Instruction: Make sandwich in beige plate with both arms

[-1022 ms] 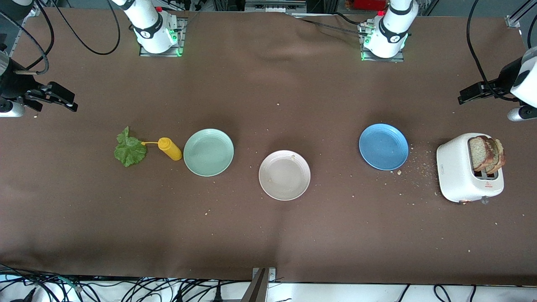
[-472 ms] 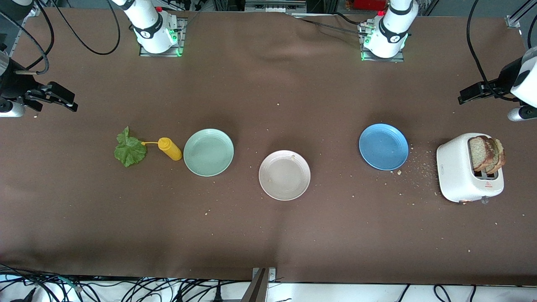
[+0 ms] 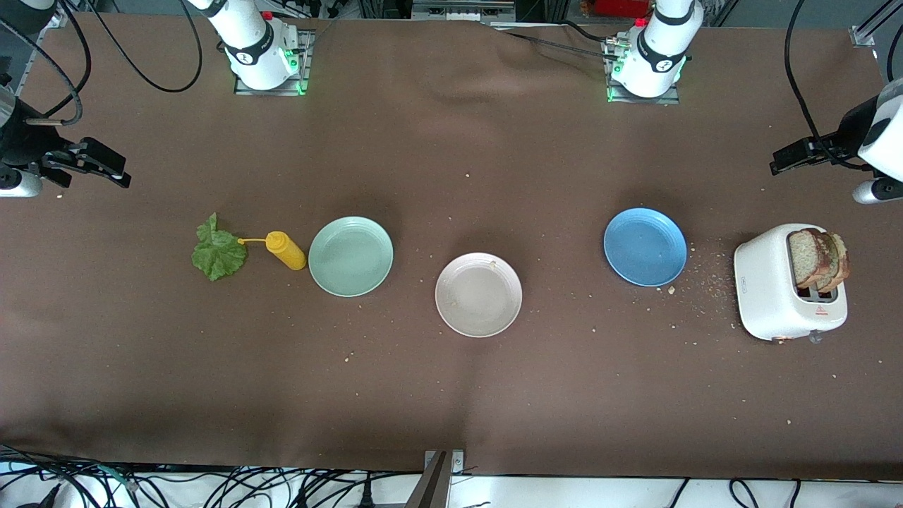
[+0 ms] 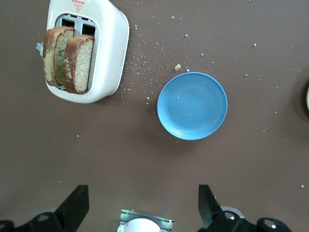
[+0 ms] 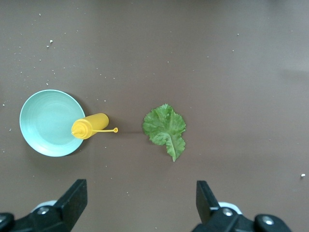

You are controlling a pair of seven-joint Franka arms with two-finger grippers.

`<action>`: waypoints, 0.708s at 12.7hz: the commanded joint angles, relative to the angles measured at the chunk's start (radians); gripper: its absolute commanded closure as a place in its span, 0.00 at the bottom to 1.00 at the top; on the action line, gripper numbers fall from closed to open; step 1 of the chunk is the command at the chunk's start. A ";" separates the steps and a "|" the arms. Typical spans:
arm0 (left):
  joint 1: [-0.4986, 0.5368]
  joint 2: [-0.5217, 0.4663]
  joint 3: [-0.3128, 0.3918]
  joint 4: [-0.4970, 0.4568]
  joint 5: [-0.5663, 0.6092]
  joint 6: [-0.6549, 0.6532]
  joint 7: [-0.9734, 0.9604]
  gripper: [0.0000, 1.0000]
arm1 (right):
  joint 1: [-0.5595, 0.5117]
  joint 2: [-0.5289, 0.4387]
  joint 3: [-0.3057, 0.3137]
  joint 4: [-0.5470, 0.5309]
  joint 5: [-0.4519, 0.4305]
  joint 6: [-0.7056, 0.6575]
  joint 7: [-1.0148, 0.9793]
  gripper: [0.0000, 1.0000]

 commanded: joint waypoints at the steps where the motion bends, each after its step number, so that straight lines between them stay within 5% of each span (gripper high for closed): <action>1: 0.007 0.013 -0.002 0.024 -0.034 -0.022 0.022 0.00 | -0.001 -0.006 -0.001 -0.004 0.019 -0.007 -0.013 0.00; 9: 0.007 0.016 -0.005 0.021 -0.034 -0.036 0.028 0.00 | -0.001 -0.006 -0.001 -0.004 0.019 -0.007 -0.013 0.00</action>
